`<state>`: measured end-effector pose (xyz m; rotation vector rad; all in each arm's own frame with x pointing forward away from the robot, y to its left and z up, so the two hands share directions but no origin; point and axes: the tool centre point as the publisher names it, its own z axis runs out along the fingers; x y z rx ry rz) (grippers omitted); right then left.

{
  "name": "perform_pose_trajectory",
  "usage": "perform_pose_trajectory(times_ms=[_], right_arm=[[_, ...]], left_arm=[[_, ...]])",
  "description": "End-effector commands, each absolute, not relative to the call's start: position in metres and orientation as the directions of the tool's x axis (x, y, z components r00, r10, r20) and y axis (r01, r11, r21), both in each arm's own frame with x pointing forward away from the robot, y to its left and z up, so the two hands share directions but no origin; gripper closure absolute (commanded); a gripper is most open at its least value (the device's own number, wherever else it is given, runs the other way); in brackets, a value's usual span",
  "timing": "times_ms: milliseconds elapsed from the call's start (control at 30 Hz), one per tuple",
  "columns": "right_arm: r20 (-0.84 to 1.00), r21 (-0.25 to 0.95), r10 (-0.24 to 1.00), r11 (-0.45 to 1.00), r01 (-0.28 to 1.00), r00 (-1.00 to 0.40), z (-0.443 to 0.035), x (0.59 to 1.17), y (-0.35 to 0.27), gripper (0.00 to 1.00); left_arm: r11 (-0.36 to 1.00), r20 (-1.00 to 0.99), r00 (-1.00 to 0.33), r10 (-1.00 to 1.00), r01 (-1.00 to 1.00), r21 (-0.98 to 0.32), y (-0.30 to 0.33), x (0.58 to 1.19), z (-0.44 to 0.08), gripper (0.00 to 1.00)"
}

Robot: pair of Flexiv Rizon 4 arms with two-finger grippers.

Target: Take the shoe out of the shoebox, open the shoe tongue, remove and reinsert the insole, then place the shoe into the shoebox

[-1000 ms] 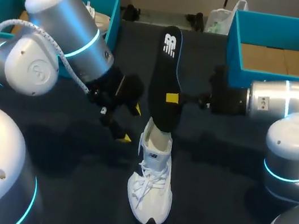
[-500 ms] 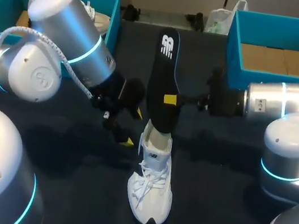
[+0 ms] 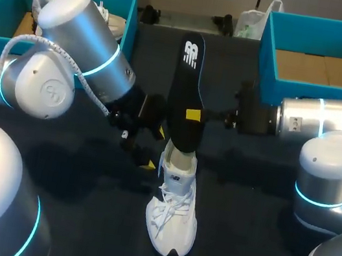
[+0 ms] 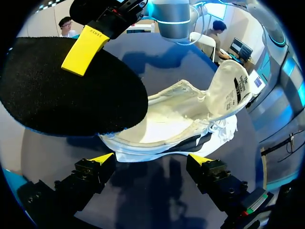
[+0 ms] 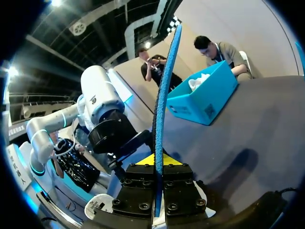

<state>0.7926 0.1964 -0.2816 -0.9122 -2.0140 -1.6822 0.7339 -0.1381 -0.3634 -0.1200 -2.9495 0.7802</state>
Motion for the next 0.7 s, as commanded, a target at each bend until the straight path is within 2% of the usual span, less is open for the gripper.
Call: perform_pose_trajectory(times_ms=[33,400,700], right_arm=[[0.645,0.743,0.227,0.037,0.668,-0.73,-0.289,0.79,0.197,1.0],[0.658,0.749,0.177,-0.048,0.661,-0.732,-0.289,0.783,0.197,1.0],[0.662,0.747,0.155,-0.056,0.662,-0.733,-0.292,0.784,0.207,1.0]], left_arm=[[0.867,0.064,-0.993,0.099,0.054,-0.496,-0.138,0.734,-0.364,0.0],[0.867,0.064,-0.993,0.099,0.054,-0.496,-0.138,0.734,-0.364,0.0],[0.867,0.064,-0.993,0.099,0.054,-0.496,-0.138,0.734,-0.364,0.0]])
